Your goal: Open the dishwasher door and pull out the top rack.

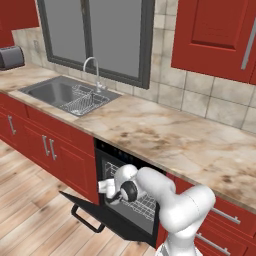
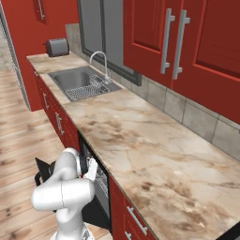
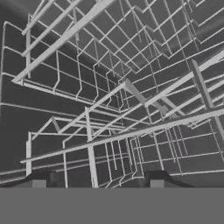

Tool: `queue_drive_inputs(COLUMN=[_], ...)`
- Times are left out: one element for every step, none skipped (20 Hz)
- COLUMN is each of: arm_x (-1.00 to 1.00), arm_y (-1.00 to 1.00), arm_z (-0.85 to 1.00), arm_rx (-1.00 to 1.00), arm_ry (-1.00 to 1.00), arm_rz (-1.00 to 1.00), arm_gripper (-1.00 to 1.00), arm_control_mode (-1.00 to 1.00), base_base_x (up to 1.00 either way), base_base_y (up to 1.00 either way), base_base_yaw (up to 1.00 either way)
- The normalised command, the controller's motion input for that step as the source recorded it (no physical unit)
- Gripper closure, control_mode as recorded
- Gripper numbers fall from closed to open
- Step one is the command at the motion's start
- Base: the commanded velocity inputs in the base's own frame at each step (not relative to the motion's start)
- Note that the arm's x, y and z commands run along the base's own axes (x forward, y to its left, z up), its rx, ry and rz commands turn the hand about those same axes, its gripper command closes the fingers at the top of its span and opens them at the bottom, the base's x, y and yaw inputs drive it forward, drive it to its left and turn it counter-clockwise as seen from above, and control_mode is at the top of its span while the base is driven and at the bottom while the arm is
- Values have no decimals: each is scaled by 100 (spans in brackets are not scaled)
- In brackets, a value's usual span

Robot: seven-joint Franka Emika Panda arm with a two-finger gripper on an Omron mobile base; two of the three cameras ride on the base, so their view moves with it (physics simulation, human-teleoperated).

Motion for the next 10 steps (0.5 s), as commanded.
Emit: queue_drive_inputs(arm_x=[64, 49, 29, 15, 2, 0, 2, 5, 4, 0], arm_y=[-5, -1, 0, -4, 0, -1, -1, -3, -12, -14], arm_z=[-6, 0, 0, 3, 1, 13, 22, 34, 54, 54], arm_rx=[-17, -14, -15, -16, -17, -18, -16, -17, -16, -16], arm_ry=[-12, -13, -18, -21, -23, -25, -24, -25, -29, -32], arm_rz=[-12, -12, -13, -15, -19, -22, -24, -25, -27, -27], arm_gripper=[-100, -100, -100, -100, -100, -100, -100, -100, -100, -100], arm_control_mode=[-100, -100, -100, -100, -100, -100, -100, -100, -100, -100], base_base_x=[0, 0, 0, 0, 0, 0, 0, 0, 0, 0], base_base_y=[0, 0, 0, 0, 0, 0, 0, 0, 0, 0], base_base_yaw=[0, 0, 0, 0, 0, 0, 0, 0, 0, 0])
